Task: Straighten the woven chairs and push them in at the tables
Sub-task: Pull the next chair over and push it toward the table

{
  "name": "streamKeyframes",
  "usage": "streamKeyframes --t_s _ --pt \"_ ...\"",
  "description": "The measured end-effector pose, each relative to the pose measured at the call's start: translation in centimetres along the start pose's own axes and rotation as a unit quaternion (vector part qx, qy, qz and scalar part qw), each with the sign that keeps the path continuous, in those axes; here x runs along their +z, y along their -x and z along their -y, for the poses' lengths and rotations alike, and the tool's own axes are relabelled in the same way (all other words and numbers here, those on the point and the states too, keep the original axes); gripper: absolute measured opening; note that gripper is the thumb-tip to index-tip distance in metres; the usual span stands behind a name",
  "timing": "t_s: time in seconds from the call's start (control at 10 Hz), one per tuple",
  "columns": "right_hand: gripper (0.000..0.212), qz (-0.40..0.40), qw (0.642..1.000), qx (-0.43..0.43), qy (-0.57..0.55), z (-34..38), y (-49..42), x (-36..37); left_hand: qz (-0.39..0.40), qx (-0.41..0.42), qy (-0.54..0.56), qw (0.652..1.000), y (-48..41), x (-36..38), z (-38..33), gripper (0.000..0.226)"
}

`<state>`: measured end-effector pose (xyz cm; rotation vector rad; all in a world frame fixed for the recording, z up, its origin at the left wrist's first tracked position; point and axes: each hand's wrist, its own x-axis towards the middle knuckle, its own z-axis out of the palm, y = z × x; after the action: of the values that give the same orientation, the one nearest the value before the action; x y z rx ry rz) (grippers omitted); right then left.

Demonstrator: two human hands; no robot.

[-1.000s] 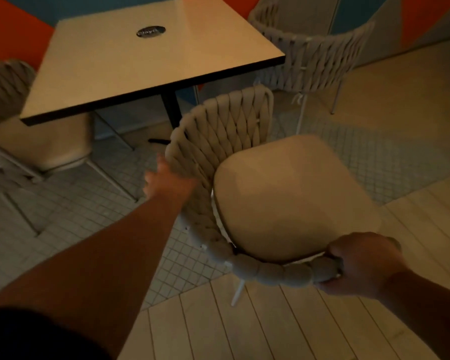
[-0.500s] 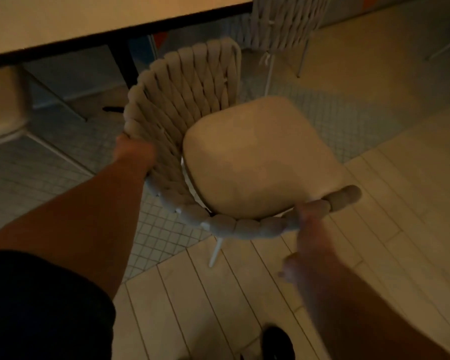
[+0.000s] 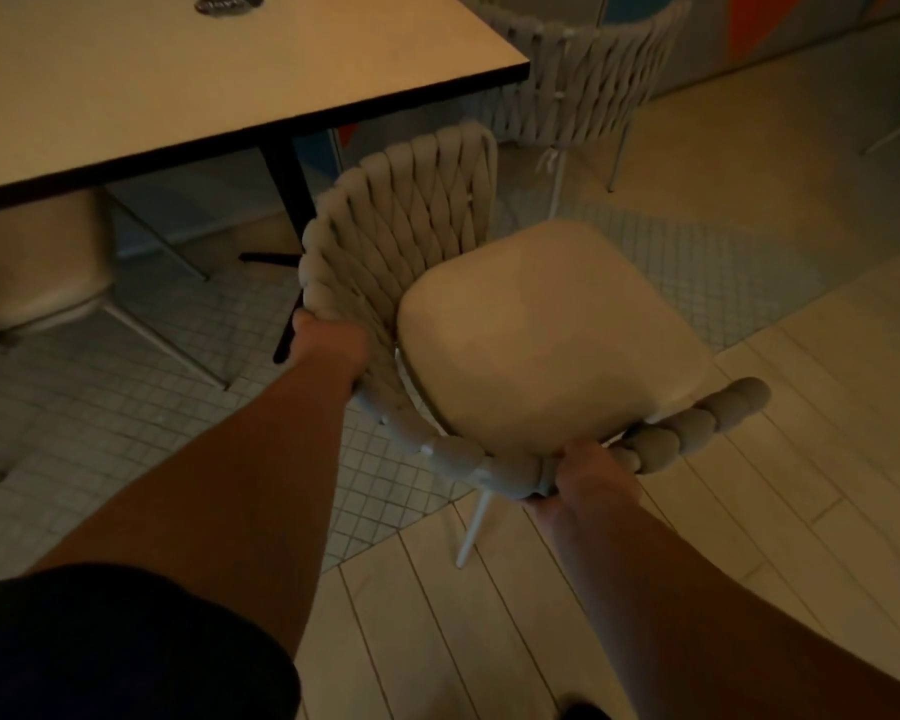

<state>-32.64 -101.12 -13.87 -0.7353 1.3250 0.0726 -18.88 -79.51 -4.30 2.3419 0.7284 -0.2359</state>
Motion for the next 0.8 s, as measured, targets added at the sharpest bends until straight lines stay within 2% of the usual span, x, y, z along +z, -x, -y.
streamKeyframes --t_s 0.1,0.2,0.3,0.4,0.6,0.7,0.8 --pt "0.046 0.008 0.999 -0.023 0.037 1.2 0.8 -0.9 0.023 -0.11 0.261 0.959 0.0 0.9 0.8 0.064" --pt "0.04 0.008 0.997 -0.027 0.071 3.3 0.6 -1.6 -0.005 -0.091 0.21 0.973 1.9 0.8 1.2 0.065" --pt "0.029 -0.016 0.991 -0.041 0.13 6.2 0.5 -2.9 0.006 -0.103 0.255 0.961 4.2 1.9 2.1 0.065" --pt "0.032 -0.026 0.98 -0.072 0.186 9.2 0.9 -4.5 -0.019 -0.147 0.339 0.929 8.6 4.2 2.4 0.067" --pt "0.022 -0.048 0.95 -0.139 0.274 16.4 1.5 -6.9 -0.09 -0.211 0.4 0.887 16.1 9.9 1.8 0.069" --pt "0.02 -0.041 0.942 -0.15 0.299 19.1 1.4 -7.4 -0.072 -0.232 0.413 0.878 19.2 11.9 0.4 0.086" --pt "0.02 -0.019 0.939 -0.145 0.31 21.1 -0.4 -8.1 -0.029 -0.277 0.363 0.889 20.9 12.8 -0.5 0.084"
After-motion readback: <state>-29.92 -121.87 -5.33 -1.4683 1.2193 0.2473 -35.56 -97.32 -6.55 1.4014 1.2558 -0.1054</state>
